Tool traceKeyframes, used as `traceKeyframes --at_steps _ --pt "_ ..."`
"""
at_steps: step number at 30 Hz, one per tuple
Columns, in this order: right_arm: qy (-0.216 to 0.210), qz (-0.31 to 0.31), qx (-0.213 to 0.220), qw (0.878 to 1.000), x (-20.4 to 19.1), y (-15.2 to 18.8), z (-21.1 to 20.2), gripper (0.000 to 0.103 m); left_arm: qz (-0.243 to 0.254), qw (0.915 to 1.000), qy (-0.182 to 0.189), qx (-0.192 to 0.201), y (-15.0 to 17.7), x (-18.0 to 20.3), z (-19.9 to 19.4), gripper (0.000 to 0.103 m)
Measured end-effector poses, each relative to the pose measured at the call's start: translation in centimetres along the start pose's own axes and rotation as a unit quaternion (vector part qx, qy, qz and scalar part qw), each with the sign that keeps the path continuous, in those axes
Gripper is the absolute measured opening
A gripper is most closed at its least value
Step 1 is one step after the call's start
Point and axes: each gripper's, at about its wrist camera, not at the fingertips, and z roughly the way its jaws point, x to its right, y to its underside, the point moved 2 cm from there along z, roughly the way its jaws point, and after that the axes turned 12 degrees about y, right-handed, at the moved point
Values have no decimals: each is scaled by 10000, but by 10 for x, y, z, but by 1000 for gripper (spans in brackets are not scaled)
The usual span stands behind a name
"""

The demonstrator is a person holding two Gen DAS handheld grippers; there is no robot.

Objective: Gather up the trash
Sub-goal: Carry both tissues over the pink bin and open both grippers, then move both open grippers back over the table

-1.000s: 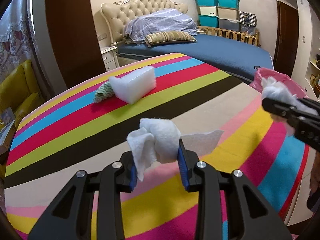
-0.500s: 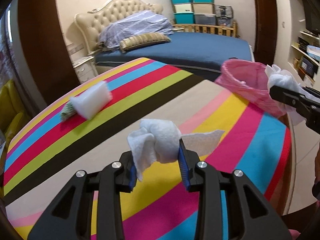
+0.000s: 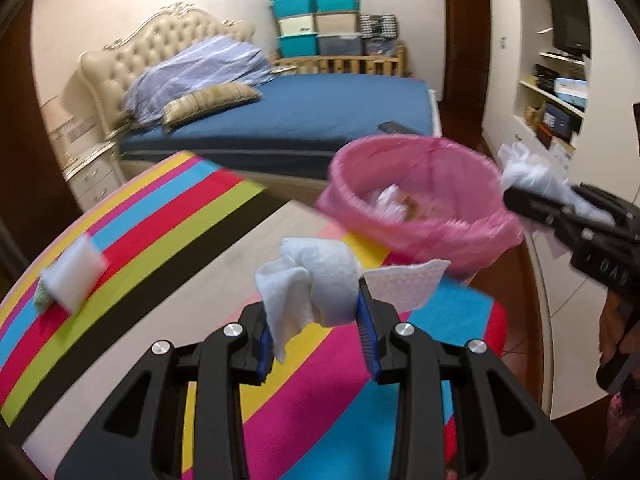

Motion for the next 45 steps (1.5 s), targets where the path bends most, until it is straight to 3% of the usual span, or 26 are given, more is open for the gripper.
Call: traceKeyframes --at_steps 5,11,22,24,25,26,27,34,41,45 --pt "110 78 19 9999 19 -2 9 39 179 9994 252 163 -27 17 20 35" --pt "155 212 -3 9997 47 -12 26 40 -12 9986 499 198 -57 20 48 35" --pt "272 101 -91 9995 58 -26 56 42 -248 9978 585 196 -93 27 92 37" --pt "227 83 -61 9997 57 -27 59 46 -286 9974 622 242 -96 24 96 47" --pt "186 92 -16 9998 58 -28 61 60 -290 9973 615 270 -98 22 99 65" --pt "195 121 18 9997 59 -28 62 80 -284 9974 574 340 -99 20 102 78" --pt "316 187 65 9993 62 -28 64 84 -287 9974 531 395 -99 18 102 78" --pt "427 367 56 9984 75 -19 55 84 -368 9981 238 440 -82 -5 86 78" --pt "233 336 -13 9992 63 -7 38 84 -417 9967 -526 447 -38 -47 28 95" --pt "64 207 -36 9998 44 -6 33 85 -450 9932 -992 414 -12 -75 -8 98"
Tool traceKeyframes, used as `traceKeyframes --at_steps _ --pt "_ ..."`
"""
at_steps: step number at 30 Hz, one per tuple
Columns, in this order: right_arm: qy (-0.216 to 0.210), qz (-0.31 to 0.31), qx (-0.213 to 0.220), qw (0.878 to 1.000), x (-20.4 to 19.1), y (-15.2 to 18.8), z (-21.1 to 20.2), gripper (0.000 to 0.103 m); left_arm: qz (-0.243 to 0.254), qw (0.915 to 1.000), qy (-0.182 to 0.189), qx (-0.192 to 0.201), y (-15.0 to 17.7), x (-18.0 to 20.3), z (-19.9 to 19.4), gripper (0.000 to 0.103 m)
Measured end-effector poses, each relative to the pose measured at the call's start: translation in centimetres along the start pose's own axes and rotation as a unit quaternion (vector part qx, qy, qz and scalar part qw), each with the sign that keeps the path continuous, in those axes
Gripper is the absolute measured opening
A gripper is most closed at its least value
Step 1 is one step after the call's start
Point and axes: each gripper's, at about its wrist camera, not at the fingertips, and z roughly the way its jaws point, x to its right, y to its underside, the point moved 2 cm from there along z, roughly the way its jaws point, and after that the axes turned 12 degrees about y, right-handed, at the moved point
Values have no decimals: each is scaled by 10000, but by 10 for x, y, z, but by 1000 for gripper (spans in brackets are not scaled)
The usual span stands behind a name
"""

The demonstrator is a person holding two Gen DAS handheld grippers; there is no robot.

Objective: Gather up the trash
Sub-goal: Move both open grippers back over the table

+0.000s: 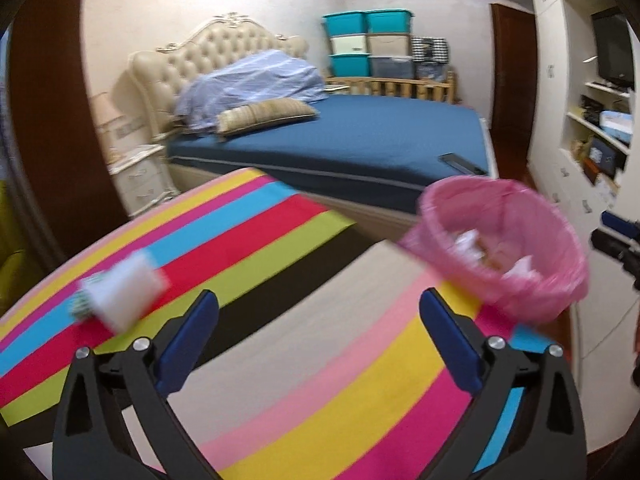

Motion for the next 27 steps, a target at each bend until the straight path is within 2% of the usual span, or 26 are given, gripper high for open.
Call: traceKeyframes --at_steps 3,5,7,11,14,27 --pt "-176 -84 -65 9998 -22 -2 0 85 -57 9994 -347 -55 16 -36 -20 98" --pt "-294 -272 -76 9992 -44 -3 -2 85 -239 9976 -634 -162 26 -70 -30 98" --pt "-381 -463 -93 9982 -64 -3 -2 85 -473 9958 -748 -245 35 -99 -38 98" --pt "-575 -833 -136 9948 -110 -4 -5 85 -1002 9876 -1183 -245 54 -163 -57 98" --pt "-646 -1039 -158 9924 -142 -6 -4 85 -1345 9815 -1341 -222 65 -199 -68 98" --pt "-1158 -1642 -392 9788 -304 -19 30 85 -1319 9741 -1835 81 62 -264 -79 98"
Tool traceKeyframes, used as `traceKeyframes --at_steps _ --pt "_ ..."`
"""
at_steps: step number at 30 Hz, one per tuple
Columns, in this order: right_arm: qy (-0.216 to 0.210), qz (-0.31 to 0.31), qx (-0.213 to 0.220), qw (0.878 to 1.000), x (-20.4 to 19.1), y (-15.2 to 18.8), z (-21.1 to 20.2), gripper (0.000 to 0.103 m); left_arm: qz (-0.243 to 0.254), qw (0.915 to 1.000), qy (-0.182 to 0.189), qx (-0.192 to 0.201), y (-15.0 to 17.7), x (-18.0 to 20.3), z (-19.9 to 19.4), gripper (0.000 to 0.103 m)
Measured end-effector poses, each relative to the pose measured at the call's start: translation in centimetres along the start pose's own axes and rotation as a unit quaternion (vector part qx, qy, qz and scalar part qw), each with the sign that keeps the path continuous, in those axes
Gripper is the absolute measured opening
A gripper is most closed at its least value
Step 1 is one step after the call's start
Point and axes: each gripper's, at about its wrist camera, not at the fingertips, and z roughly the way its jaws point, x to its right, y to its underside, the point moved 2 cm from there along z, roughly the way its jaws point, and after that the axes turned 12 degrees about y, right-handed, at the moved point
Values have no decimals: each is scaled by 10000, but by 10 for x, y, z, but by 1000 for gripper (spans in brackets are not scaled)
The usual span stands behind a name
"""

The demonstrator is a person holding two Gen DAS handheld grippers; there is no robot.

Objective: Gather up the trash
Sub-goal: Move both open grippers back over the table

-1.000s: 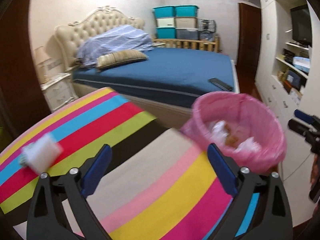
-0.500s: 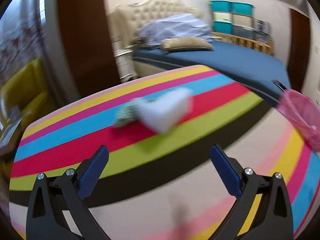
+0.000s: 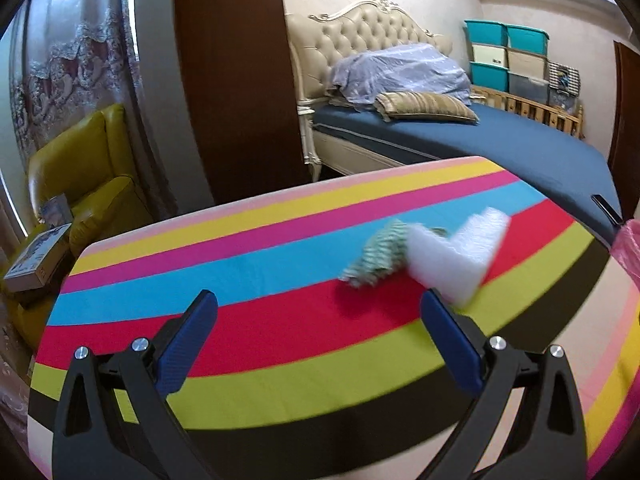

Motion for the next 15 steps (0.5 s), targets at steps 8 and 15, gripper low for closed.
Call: traceKeyframes --at_steps 8,15 --pt "-472 520 -478 9964 -51 -37 52 85 -624 9979 -152 -6 10 -46 2 98" --pt "-467 632 -610 9950 -96 -60 83 85 -1125 9927 -417 -81 12 -74 1 98"
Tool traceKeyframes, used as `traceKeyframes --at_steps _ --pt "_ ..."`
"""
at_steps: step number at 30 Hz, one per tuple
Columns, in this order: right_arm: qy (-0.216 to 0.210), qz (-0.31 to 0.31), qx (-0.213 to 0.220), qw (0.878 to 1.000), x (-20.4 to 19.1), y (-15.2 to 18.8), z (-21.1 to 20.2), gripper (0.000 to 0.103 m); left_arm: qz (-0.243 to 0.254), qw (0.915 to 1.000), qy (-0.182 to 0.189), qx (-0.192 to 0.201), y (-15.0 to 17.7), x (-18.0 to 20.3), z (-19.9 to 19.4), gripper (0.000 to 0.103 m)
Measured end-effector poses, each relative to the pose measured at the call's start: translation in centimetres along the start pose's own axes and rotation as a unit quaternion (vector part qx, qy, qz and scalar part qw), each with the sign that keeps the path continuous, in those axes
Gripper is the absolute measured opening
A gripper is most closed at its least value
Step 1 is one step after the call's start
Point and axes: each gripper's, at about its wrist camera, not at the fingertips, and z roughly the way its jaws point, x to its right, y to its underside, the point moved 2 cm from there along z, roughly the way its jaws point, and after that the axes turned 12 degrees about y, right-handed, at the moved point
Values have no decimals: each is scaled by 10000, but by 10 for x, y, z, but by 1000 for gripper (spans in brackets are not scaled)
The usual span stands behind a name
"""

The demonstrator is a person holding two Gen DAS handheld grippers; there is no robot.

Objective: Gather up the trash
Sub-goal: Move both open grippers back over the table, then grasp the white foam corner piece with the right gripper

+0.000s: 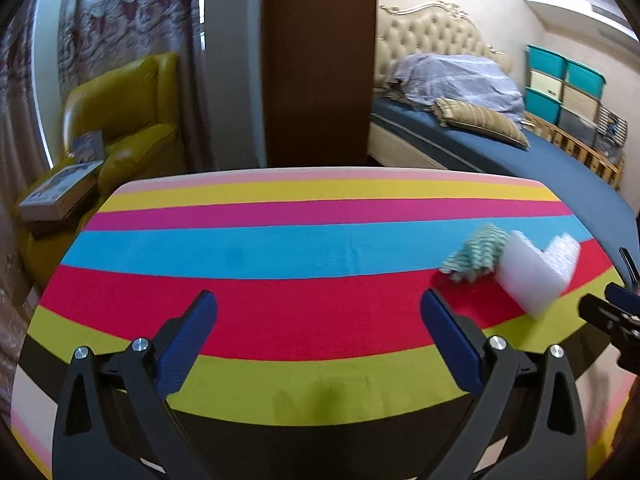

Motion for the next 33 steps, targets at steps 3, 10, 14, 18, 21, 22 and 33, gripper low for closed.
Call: traceKeyframes --at_steps 3,10,14,18,21,22,33 --pt "15 151 110 9998 -13 -13 6 85 -24 9999 -94 69 -2 -4 -3 98" --pt "631 190 228 9976 -38 -38 28 85 -64 9998 -140 114 -1 -3 -6 98" --pt "392 44 81 9992 -44 -34 31 85 21 9999 -102 58 2 1 -4 98" --pt "750 -640 153 9950 -38 -29 19 85 3 10000 -49 30 4 2 -4 98" --pt "746 -559 -87 9956 -10 -22 16 85 -64 10000 0 43 3 -1 -6 98" --pt "839 -557 -82 9949 -2 -22 14 85 -98 9999 32 48 2 -2 -6 98" --pt "365 -196 -401 9983 -4 -7 21 85 -46 10000 9 54 4 -1 -5 98"
